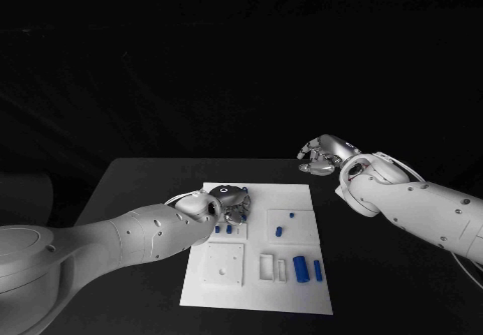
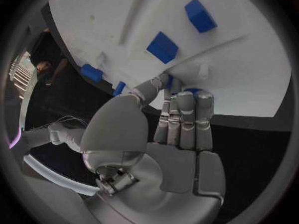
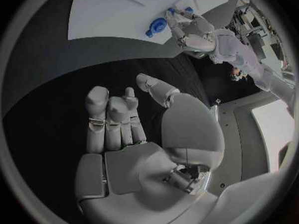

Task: Assemble the parts on the task board

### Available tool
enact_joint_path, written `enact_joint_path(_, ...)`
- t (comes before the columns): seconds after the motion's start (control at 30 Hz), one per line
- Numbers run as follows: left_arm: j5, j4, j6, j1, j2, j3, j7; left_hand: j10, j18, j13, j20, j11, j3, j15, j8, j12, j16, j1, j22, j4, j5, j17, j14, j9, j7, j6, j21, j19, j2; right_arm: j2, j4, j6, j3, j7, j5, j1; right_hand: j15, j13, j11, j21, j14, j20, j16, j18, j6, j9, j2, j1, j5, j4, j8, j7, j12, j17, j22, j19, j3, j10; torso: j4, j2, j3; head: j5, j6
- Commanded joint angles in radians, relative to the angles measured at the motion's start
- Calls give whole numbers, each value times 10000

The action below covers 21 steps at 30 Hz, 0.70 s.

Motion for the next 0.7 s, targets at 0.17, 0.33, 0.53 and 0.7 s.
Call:
enact_joint_path(0.17,360,192,-387,-91,-168,-44,-9,156,846,3,-156,-11,-41,-25,85,56,76,-44,58,-14,58,-41,142,21,-30,136,63,131,126,7,3,59,4,83,-84,-4,-15,-12,-24,-57,89,-50,-59,690,23,2,98,-36,48,-15,-10,39,51,14,77,3,-59,-8,2,3,-2,15,27)
enact_joint_path(0.33,790,368,-757,-89,-304,-14,89,177,846,2,-173,-22,-47,-37,88,45,89,-68,57,-8,64,-54,173,14,-35,153,73,159,148,14,-7,54,4,84,-84,-4,-16,-13,-25,-57,89,-50,-60,690,23,2,97,-36,50,-16,-10,38,52,15,78,3,-60,-8,-1,-6,-1,41,62)
enact_joint_path(0.53,1277,659,-1007,-86,-534,203,195,206,849,0,-198,-35,-49,-51,91,33,113,-79,59,-19,73,-67,218,6,-43,174,92,199,157,8,-7,66,4,81,-84,-4,-17,-15,-26,-58,89,-50,-61,690,24,3,99,-33,52,-19,-10,37,54,16,79,3,-59,-8,14,-6,-6,77,90)
enact_joint_path(0.7,1628,826,-1070,-83,-718,389,249,221,850,0,-208,-40,-47,-56,92,28,122,-81,60,-24,79,-74,234,2,-46,184,100,216,163,-3,0,71,4,78,-84,-4,-18,-17,-27,-58,90,-50,-62,690,24,3,98,-31,54,-21,-9,36,55,18,79,3,-59,-8,21,-9,-1,108,100)
